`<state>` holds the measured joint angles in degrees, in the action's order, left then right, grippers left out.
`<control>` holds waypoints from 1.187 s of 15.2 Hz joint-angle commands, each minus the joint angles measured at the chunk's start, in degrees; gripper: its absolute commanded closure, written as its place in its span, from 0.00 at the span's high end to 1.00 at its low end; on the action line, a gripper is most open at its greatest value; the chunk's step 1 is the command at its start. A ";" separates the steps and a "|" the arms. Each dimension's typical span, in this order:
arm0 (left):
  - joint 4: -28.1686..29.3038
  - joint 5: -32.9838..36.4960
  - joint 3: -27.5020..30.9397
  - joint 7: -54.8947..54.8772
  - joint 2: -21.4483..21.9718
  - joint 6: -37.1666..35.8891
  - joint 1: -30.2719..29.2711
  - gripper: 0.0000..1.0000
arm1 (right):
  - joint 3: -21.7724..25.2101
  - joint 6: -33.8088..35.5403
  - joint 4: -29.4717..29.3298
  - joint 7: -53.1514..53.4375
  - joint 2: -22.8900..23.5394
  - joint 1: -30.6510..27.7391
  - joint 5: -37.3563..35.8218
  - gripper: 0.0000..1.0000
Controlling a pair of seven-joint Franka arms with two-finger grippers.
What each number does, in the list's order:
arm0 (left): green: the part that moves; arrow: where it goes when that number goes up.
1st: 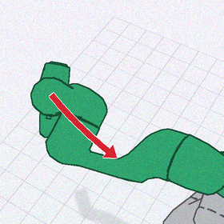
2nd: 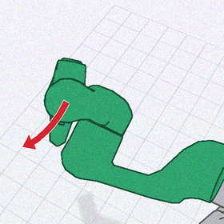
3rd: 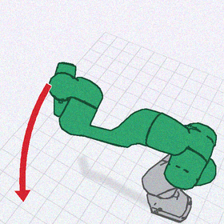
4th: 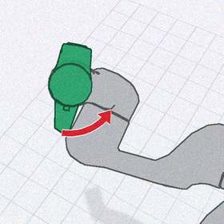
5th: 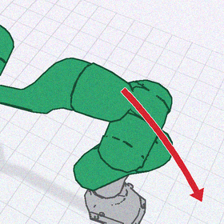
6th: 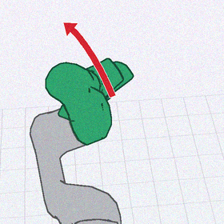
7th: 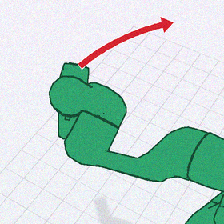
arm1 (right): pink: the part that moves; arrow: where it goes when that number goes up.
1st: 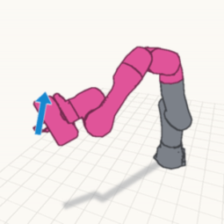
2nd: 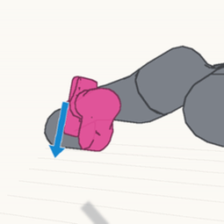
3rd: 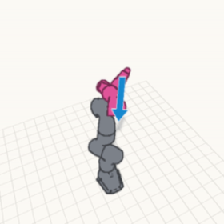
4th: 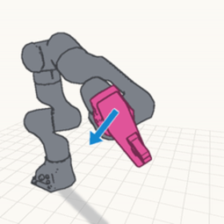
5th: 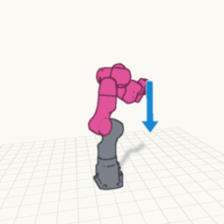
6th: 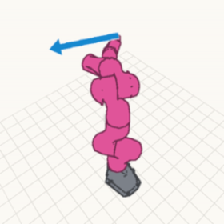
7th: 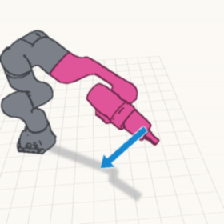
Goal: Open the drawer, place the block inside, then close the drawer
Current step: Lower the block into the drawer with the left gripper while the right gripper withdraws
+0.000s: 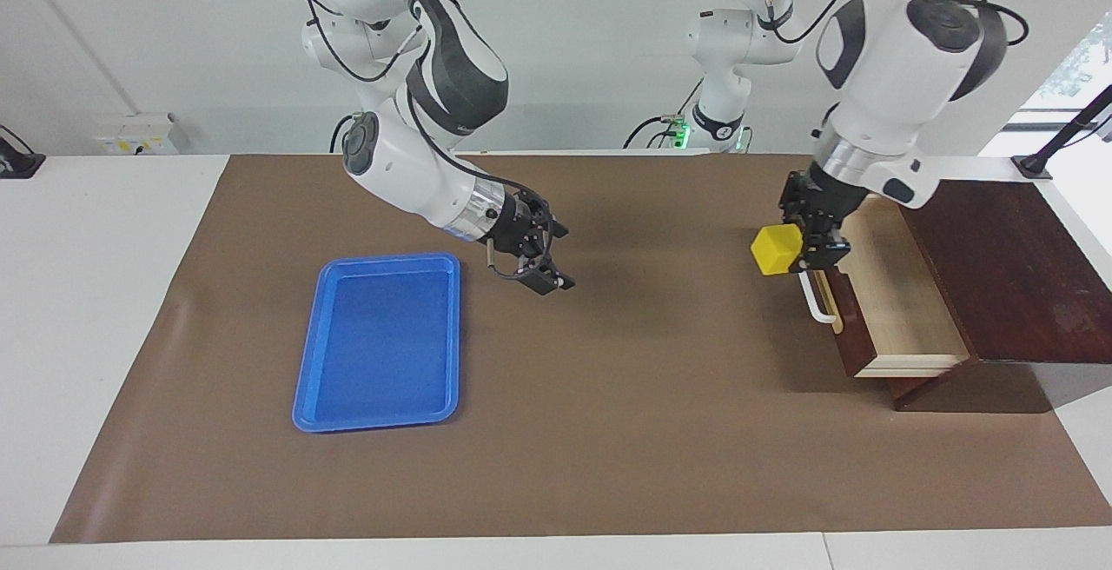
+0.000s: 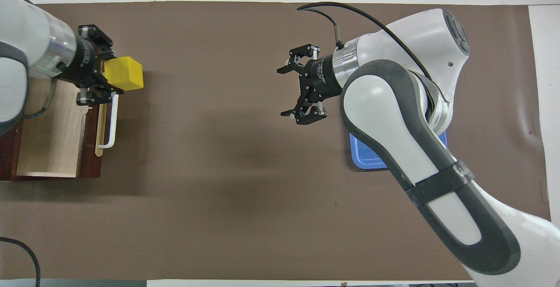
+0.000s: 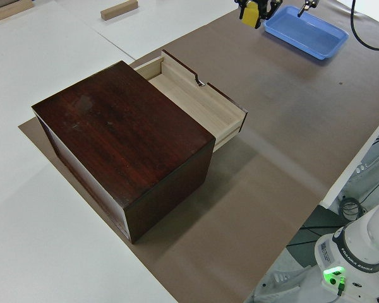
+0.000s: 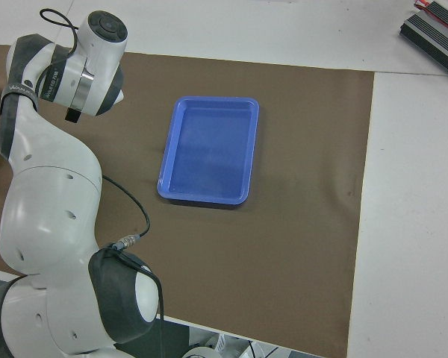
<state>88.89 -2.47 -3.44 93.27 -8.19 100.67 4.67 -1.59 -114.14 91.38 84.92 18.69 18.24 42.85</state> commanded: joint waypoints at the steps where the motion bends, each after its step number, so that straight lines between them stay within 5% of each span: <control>1: 2.24 1.07 -0.52 -6.77 1.33 -0.13 -4.48 0.00 | -0.43 6.37 -0.50 -11.22 -1.11 -3.99 -3.56 1.00; 6: 14.09 5.98 -0.43 -17.67 4.32 11.28 -10.64 0.00 | -0.34 18.06 -2.43 -40.21 -1.82 -9.44 -16.73 1.00; 12: 18.06 8.01 -0.60 -18.74 3.88 13.76 -13.90 0.00 | -0.43 22.39 -3.76 -73.80 -3.83 -12.17 -36.76 1.00; 18: 22.90 7.57 -0.87 -18.74 5.29 16.05 -13.29 0.00 | -0.43 22.73 -6.20 -87.47 -4.63 -17.35 -40.92 1.00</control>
<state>108.16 4.63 -4.04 74.92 -5.68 114.71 -8.82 -1.27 -92.48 87.11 0.48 14.50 3.15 3.26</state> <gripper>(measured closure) 0.436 0.000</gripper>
